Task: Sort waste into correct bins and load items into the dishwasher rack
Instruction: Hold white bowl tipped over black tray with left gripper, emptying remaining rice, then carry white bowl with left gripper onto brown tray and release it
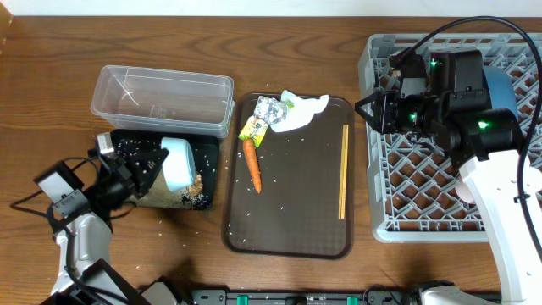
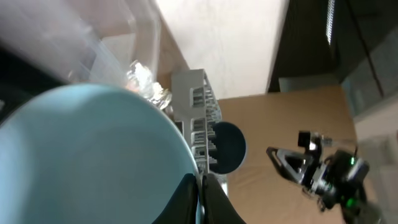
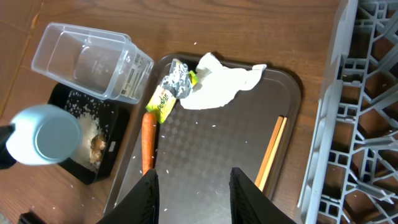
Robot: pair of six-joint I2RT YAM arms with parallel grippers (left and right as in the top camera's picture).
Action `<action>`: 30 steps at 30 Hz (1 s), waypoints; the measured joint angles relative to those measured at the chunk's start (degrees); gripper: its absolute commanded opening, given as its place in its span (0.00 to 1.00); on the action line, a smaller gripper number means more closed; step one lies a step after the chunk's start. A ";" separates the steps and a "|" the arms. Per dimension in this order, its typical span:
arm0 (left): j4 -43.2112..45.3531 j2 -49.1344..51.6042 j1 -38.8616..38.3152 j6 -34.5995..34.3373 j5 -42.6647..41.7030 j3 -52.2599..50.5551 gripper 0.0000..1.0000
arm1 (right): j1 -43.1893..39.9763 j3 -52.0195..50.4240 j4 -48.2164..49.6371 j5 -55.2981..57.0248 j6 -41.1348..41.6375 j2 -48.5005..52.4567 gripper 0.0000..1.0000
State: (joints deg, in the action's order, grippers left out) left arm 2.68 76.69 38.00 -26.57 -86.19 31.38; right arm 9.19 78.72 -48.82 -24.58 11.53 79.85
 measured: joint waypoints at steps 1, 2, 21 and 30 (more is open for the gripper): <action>0.83 -0.13 -0.68 -0.20 -0.50 0.07 0.06 | 0.00 0.00 0.00 0.00 0.00 0.00 0.29; 1.20 -0.26 -1.40 -0.42 -0.83 0.07 0.06 | 0.00 0.00 0.00 0.00 0.00 0.00 0.28; 35.28 -1.22 -36.87 -16.04 3.28 0.22 0.06 | 7.21 -0.02 1.75 3.67 0.04 1.49 0.25; 20.15 -1.25 -56.78 -10.69 29.99 0.76 0.06 | 2.29 -0.02 1.42 6.86 3.69 1.51 0.26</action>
State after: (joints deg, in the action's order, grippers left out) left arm 22.83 75.44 -18.79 -37.26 -56.21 32.14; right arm 11.49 78.70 -47.40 -17.72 15.22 81.36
